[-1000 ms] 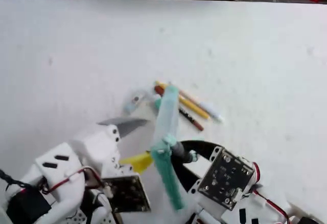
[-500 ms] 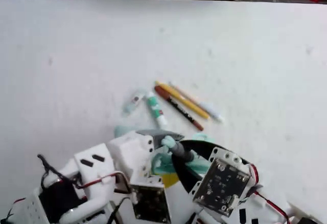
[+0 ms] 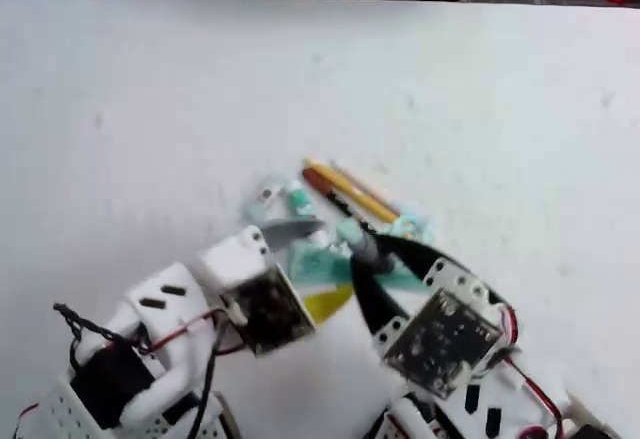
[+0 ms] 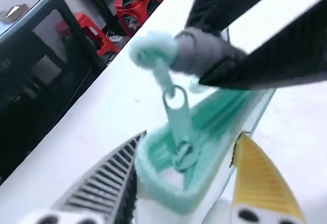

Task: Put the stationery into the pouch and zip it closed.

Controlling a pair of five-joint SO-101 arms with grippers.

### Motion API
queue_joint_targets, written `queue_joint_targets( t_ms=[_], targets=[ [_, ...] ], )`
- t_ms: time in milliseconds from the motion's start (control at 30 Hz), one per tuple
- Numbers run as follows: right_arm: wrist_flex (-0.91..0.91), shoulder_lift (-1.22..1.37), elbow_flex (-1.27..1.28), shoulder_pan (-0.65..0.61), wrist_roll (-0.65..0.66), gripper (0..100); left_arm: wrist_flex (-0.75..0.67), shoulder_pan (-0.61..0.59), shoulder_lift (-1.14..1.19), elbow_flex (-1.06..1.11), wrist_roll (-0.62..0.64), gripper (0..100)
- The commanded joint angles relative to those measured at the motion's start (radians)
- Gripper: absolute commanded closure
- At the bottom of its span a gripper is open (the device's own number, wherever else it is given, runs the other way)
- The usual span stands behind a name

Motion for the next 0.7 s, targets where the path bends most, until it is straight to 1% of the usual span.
queue_joint_targets(
  t_ms=[0, 133, 233, 400, 467, 567, 667],
  targets=[
    [-0.061, 0.091, -0.006, 0.054, 0.011, 98.1, -0.038, -0.093, 0.025, -0.040, 0.118, 73],
    [-0.120, 0.200, -0.015, 0.058, 0.011, 98.1, -0.040, -0.120, 0.025, -0.040, 0.196, 73],
    [-0.127, 0.251, -0.054, 0.058, 0.011, 98.1, -0.051, -0.113, 0.025, -0.034, 0.230, 73],
    [-0.101, 0.295, -0.133, 0.054, 0.011, 98.1, -0.055, -0.047, 0.025, -0.020, 0.232, 73],
    [-0.084, 0.309, -0.147, 0.058, 0.011, 98.1, -0.058, -0.016, 0.025, -0.012, 0.232, 76],
    [-0.079, 0.315, -0.147, 0.058, 0.011, 98.1, -0.066, -0.005, 0.025, -0.008, 0.232, 84],
    [-0.068, 0.314, -0.150, 0.058, 0.011, 98.1, -0.069, -0.010, 0.025, -0.006, 0.232, 87]
  ],
)
